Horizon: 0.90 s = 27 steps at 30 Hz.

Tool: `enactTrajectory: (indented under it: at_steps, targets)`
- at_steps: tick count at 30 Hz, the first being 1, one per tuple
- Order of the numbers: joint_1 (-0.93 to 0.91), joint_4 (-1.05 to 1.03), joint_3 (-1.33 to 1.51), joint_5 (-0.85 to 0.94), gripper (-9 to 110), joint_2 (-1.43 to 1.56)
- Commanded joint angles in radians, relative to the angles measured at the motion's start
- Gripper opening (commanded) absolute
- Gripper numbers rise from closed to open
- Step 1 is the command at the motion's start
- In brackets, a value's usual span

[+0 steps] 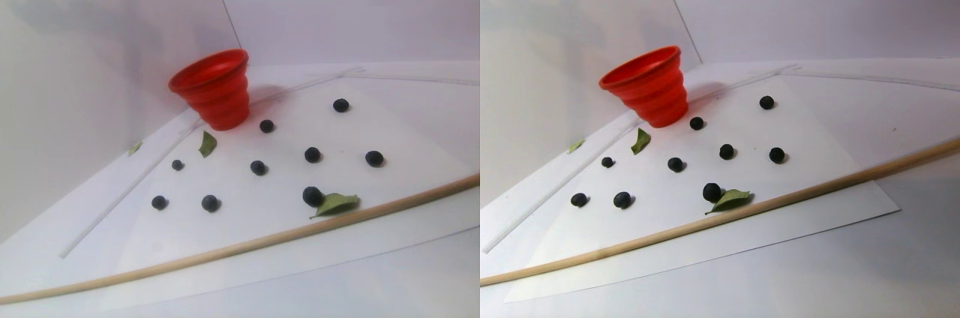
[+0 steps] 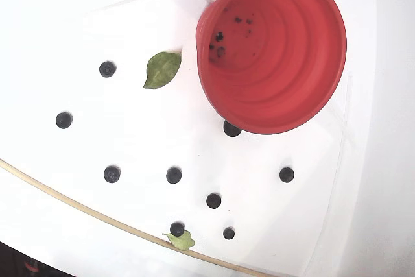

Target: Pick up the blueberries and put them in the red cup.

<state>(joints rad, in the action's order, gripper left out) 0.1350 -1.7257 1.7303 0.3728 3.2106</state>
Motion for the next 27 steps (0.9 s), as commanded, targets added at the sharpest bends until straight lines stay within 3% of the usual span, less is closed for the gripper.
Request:
enactTrajectory:
  at_steps: [1,15,27]
  targets:
    - [-0.021,0.018,-0.064,0.107,11,-0.049]
    - [-0.109,0.028,0.014,0.471,11,-0.153]
    - [-0.187,0.189,0.172,0.712,11,-0.256]
